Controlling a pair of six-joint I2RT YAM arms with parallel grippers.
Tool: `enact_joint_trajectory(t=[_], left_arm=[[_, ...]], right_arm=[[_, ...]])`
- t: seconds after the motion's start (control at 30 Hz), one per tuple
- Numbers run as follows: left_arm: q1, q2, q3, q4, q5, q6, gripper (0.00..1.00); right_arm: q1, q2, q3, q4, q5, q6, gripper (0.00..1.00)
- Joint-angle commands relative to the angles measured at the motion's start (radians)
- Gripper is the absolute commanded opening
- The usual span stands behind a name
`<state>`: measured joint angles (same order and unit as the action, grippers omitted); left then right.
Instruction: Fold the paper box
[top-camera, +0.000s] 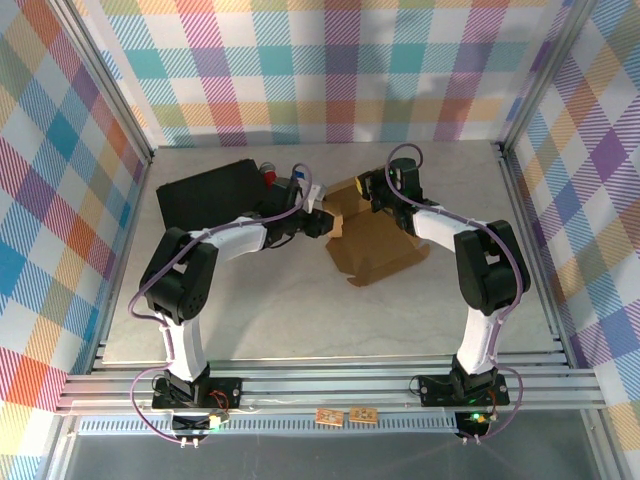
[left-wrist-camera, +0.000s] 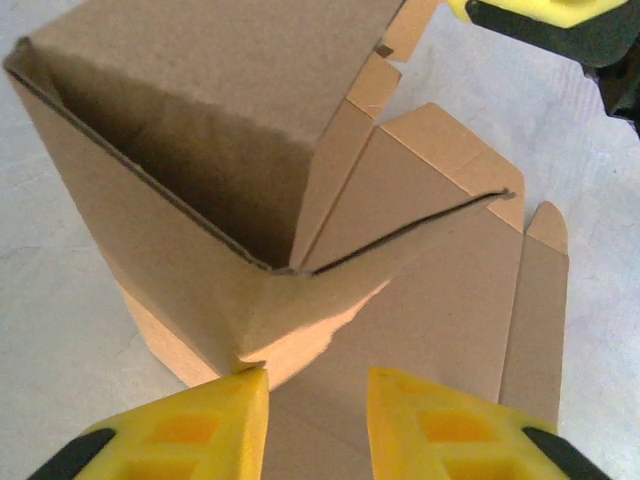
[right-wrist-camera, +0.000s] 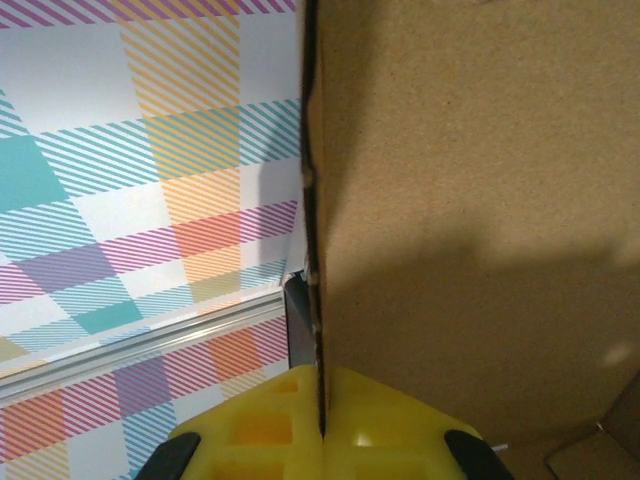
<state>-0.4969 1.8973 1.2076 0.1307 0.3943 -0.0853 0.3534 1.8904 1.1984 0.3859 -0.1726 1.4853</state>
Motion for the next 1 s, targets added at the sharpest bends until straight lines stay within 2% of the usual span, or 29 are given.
enact_joint_trajectory(t=[0.0, 0.27, 0.5, 0.6, 0.7, 0.97], left_arm=[[-0.018, 0.03, 0.029, 0.006, -0.084, 0.001, 0.34], [-0.037, 0.054, 0.023, 0.032, -0.195, -0.032, 0.35], [-0.042, 0.066, 0.014, 0.064, -0.268, -0.06, 0.35], [-0.042, 0.075, 0.019, 0.075, -0.284, -0.067, 0.34], [-0.042, 0.089, 0.033, 0.076, -0.3, -0.07, 0.32], [-0.041, 0.124, 0.076, 0.084, -0.355, -0.077, 0.26]], right_arm=[[0.01, -0.012, -0.032, 0.005, -0.027, 0.012, 0.0], [0.01, -0.024, -0.06, 0.031, -0.03, 0.003, 0.0], [0.012, -0.004, -0.149, 0.217, -0.001, 0.002, 0.0], [0.014, 0.006, -0.165, 0.237, 0.003, 0.006, 0.0], [0.016, 0.022, -0.163, 0.283, -0.004, 0.011, 0.0], [0.02, 0.048, -0.129, 0.277, -0.007, 0.027, 0.0]])
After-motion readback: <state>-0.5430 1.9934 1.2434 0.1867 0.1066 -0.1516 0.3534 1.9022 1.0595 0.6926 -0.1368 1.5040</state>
